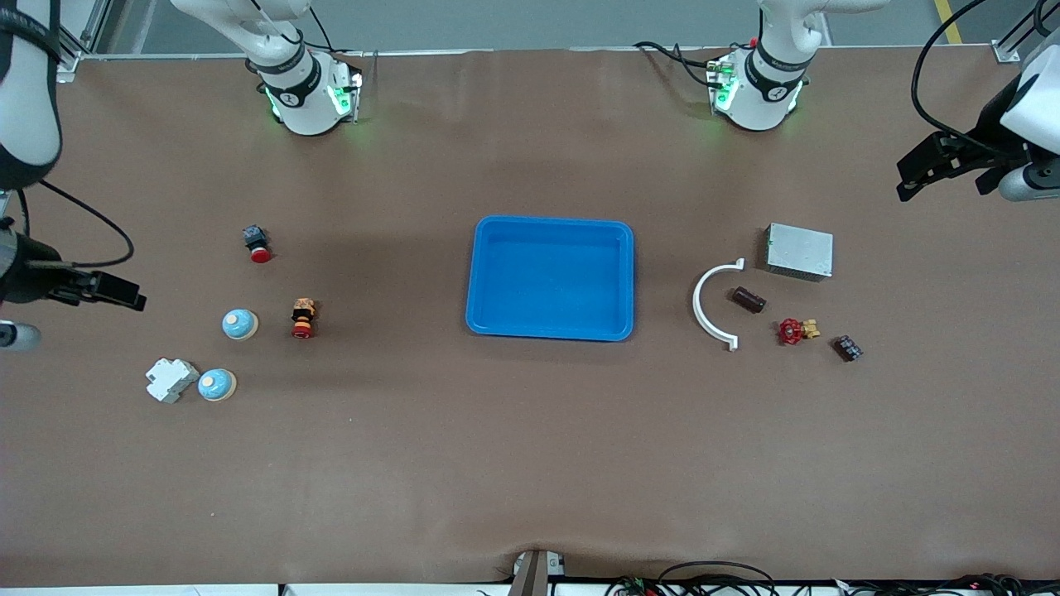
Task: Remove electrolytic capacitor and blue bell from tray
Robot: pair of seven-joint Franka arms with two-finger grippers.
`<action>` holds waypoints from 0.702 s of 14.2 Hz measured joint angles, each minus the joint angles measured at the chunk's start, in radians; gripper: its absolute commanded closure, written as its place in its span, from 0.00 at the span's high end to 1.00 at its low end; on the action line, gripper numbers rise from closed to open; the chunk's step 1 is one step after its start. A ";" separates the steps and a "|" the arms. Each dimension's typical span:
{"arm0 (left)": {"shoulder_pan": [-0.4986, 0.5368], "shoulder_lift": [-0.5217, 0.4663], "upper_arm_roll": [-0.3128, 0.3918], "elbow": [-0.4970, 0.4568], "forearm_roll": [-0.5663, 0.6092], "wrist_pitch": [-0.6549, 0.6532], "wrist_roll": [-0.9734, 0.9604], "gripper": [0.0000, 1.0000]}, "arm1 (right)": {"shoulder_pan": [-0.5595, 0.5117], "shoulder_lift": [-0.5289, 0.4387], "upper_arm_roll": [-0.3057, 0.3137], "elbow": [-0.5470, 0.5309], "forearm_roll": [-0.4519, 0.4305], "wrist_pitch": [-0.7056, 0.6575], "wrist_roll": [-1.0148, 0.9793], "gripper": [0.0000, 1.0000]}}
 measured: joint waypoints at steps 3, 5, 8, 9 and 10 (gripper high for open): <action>0.000 0.000 0.000 0.000 0.000 0.000 0.000 1.00 | 0.000 -0.041 0.001 0.005 0.022 -0.050 0.001 1.00; 0.000 0.000 0.000 0.000 0.000 0.000 0.000 1.00 | 0.000 -0.072 0.001 0.011 0.044 -0.077 0.018 1.00; 0.000 0.000 0.000 -0.001 0.000 -0.001 0.000 1.00 | 0.003 -0.113 0.002 0.013 0.050 -0.101 0.046 1.00; 0.000 0.000 0.000 -0.001 0.000 -0.001 0.000 1.00 | 0.006 -0.122 0.004 0.013 0.052 -0.107 0.059 1.00; 0.000 0.000 0.000 -0.001 0.000 0.000 0.000 1.00 | 0.009 -0.128 0.006 0.013 0.055 -0.118 0.066 1.00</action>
